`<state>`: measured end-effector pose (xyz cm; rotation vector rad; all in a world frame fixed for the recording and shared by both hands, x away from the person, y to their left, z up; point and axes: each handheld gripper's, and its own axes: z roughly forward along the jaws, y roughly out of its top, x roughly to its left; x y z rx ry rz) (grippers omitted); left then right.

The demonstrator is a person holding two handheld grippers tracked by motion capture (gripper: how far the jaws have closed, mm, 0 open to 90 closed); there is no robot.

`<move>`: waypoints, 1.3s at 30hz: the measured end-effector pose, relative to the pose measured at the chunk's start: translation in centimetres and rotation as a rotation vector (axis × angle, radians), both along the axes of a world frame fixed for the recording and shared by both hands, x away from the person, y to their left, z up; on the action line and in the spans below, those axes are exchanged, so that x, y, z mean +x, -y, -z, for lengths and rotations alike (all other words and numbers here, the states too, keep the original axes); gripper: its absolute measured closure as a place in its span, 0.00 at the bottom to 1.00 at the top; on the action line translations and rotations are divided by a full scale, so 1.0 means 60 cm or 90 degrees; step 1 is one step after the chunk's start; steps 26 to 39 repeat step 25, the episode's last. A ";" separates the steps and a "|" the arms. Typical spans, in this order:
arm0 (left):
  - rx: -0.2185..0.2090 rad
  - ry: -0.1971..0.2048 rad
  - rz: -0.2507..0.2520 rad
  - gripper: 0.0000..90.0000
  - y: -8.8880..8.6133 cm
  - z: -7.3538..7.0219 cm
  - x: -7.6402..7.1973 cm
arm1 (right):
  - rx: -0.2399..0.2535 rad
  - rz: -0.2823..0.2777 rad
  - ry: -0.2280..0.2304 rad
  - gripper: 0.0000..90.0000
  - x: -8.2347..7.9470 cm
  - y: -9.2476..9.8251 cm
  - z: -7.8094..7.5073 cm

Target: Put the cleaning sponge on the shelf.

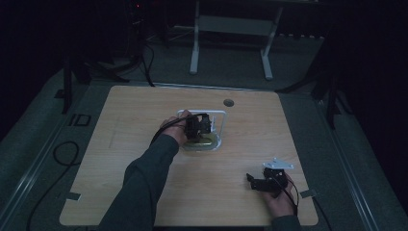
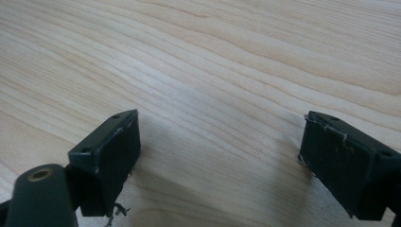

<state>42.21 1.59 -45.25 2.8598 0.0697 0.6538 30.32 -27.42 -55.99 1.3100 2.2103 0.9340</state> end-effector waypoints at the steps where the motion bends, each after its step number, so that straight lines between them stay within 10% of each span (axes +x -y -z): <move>1: -0.002 0.001 -0.001 0.71 0.000 -0.001 -0.001 | 0.000 0.000 0.000 0.14 0.000 0.000 0.000; 39: -0.041 -0.003 -0.011 0.64 -0.017 -0.028 -0.021 | 0.000 0.001 0.000 0.14 0.000 0.000 0.000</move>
